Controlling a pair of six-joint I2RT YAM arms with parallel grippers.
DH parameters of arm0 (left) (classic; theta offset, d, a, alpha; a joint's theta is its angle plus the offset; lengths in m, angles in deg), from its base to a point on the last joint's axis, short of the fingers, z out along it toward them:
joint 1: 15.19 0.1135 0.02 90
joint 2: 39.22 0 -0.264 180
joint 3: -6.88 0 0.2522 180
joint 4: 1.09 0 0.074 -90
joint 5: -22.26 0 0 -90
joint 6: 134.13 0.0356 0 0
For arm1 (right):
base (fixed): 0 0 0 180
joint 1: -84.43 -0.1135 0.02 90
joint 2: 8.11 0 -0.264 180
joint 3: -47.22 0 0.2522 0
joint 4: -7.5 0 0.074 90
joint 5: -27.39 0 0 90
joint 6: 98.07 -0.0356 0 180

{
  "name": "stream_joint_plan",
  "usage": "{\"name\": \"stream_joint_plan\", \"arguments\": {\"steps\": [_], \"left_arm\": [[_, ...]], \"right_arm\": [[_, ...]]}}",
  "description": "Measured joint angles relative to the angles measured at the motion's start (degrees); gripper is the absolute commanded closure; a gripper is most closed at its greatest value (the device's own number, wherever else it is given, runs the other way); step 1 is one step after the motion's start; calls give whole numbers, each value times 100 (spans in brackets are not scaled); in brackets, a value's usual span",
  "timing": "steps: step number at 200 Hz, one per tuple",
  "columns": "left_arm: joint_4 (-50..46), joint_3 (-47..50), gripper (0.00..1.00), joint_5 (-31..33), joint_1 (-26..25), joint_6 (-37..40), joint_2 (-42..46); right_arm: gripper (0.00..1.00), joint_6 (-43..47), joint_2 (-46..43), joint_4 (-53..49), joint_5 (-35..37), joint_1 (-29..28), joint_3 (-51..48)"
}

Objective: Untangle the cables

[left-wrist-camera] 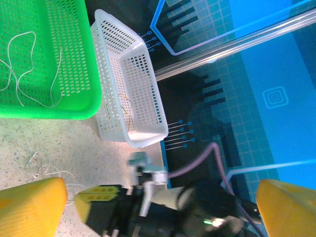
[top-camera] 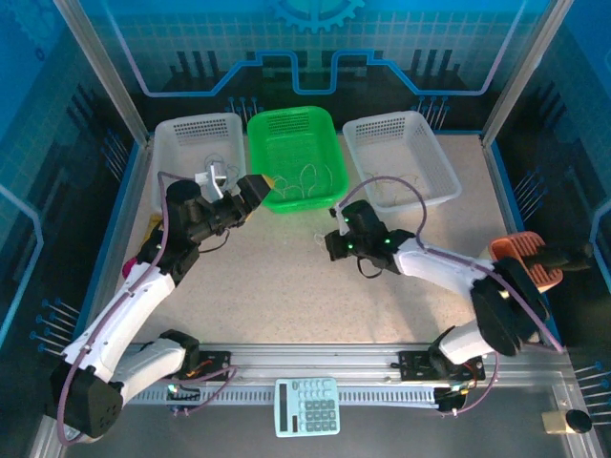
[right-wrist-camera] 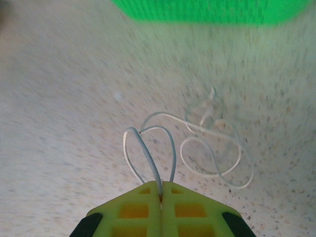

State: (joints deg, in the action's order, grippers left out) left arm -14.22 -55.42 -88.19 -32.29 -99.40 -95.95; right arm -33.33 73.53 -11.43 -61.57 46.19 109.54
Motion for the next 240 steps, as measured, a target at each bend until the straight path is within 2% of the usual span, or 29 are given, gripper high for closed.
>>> {"name": "stream_joint_plan", "arguments": {"steps": [29, 62, 184, 202, 218, 240], "left_arm": [[37, 0, 1, 0, -31, -33, -39], [125, 0, 1, 0, -105, -42, -55], [330, 7, 1, -2, -487, -98, -361], [553, 7, 8, -9, -544, -234, -437], [678, 4, 22, -52, -595, -251, -511], [721, -74, 35, -142, -654, -188, -616]], "right_arm": [[100, -90, -1071, 2, -142, 31, 26], [100, -273, -1727, -74, -407, 164, 181], [100, -407, -2321, -271, -817, 243, 584], [100, -295, -2356, -195, -964, 249, 533], [100, -160, -2420, -4, -1182, 269, 391], [100, 28, -2468, 208, -1563, 326, 223]]}}
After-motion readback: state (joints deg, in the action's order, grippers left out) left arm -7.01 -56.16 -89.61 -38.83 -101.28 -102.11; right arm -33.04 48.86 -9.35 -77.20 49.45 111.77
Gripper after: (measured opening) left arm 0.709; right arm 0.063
